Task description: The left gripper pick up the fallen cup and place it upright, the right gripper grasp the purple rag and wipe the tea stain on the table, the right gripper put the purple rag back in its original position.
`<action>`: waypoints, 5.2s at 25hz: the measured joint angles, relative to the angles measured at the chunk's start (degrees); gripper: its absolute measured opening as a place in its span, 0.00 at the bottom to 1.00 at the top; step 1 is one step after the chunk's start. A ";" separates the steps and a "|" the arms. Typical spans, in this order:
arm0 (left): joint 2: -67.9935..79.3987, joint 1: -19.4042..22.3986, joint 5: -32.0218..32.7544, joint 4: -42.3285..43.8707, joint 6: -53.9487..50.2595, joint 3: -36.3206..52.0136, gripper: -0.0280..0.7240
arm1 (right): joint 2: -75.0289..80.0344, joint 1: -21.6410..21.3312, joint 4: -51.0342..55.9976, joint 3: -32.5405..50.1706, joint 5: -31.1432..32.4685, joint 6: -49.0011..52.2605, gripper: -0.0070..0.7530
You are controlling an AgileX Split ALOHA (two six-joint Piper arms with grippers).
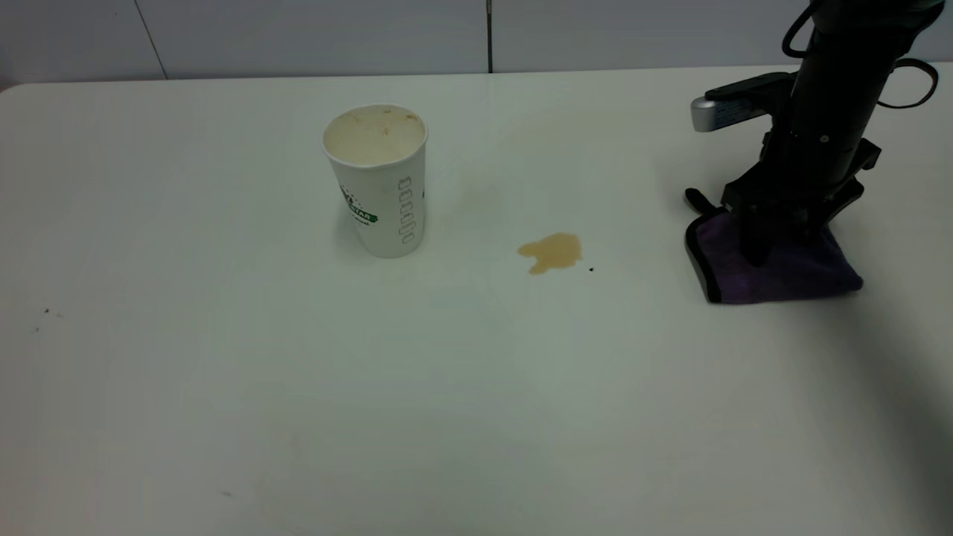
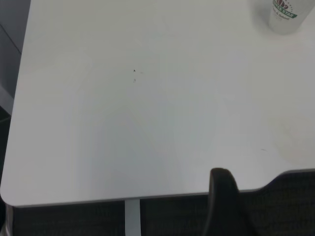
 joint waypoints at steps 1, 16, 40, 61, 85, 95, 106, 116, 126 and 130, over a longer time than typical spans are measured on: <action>0.00 0.00 0.00 0.00 0.00 0.00 0.67 | 0.12 -0.07 0.64 -0.12 -0.13 -0.46 0.75; 0.00 0.00 0.00 0.00 0.00 0.00 0.67 | 1.59 5.39 18.54 -2.37 -5.51 -9.69 0.12; 0.00 0.00 0.00 0.00 0.00 0.00 0.67 | 7.31 21.88 15.48 -15.21 15.72 -12.28 0.12; 0.00 0.00 0.00 0.00 0.00 0.00 0.67 | 6.88 11.08 -5.13 -15.60 5.92 7.85 0.11; 0.00 0.00 0.11 0.00 -0.06 0.00 0.67 | 7.01 -2.66 9.37 -15.70 16.92 2.51 0.24; 0.00 0.00 0.11 0.00 -0.06 0.00 0.67 | 3.52 -2.66 11.01 -15.46 24.76 1.85 0.77; 0.00 0.00 0.11 0.00 -0.06 0.00 0.67 | -16.35 -2.66 10.85 -15.42 28.56 2.58 0.70; 0.00 0.00 0.11 0.00 -0.06 0.00 0.67 | -41.42 -2.66 10.81 3.28 29.39 3.08 0.70; 0.00 0.00 0.11 0.00 -0.06 0.00 0.67 | -71.95 -2.66 6.68 27.43 29.74 4.10 0.70; 0.00 0.00 0.11 0.00 -0.06 0.00 0.67 | -85.03 -2.66 3.95 36.01 30.06 6.28 0.70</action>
